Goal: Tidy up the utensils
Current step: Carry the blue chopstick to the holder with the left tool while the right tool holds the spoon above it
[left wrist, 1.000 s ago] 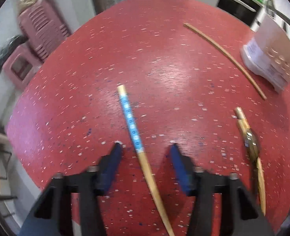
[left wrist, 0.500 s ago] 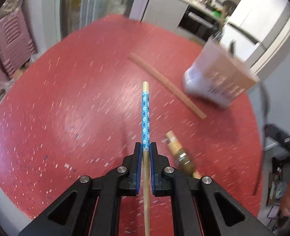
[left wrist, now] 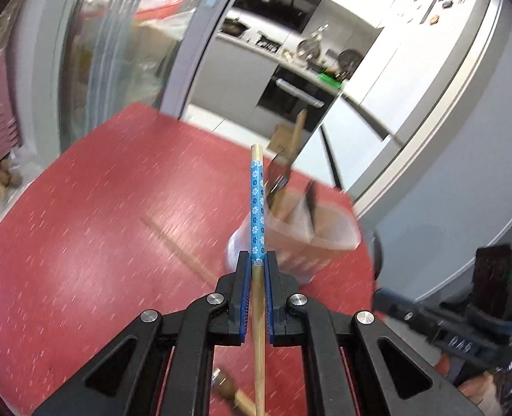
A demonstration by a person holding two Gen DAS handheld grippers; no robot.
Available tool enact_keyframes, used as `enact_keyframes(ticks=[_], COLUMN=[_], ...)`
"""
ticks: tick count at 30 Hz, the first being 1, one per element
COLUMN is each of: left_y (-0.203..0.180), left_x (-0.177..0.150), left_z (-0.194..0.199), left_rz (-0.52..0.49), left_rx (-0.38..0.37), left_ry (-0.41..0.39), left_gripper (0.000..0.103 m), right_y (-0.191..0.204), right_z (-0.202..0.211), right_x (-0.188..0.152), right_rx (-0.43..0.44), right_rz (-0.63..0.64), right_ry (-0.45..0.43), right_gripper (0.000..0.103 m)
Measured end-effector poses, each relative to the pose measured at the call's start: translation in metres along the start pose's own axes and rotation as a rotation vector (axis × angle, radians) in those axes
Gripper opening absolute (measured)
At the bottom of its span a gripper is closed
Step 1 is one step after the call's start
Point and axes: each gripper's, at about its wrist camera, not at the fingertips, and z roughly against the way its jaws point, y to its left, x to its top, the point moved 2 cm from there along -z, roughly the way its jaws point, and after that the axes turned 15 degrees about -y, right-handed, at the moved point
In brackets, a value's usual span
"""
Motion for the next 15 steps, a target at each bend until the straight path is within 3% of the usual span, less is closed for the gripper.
enact_keyframes(ticks=[9,15], left_y=[-0.045,-0.061], left_x=[0.063,0.091], left_z=[-0.039,-0.078], left_rz=[-0.020,-0.052], left_rx=[-0.104,-0.103], left_ry=[-0.105,-0.170], left_gripper=[0.035,0.035], right_y=[-0.011,-0.020], right_z=[-0.009,-0.035], right_x=[0.060,0.092], right_rx=[-0.030,-0.050], right_rz=[0.040,0.092], right_ry=[-0.103,-0.163], right_gripper=[0.012,0.012])
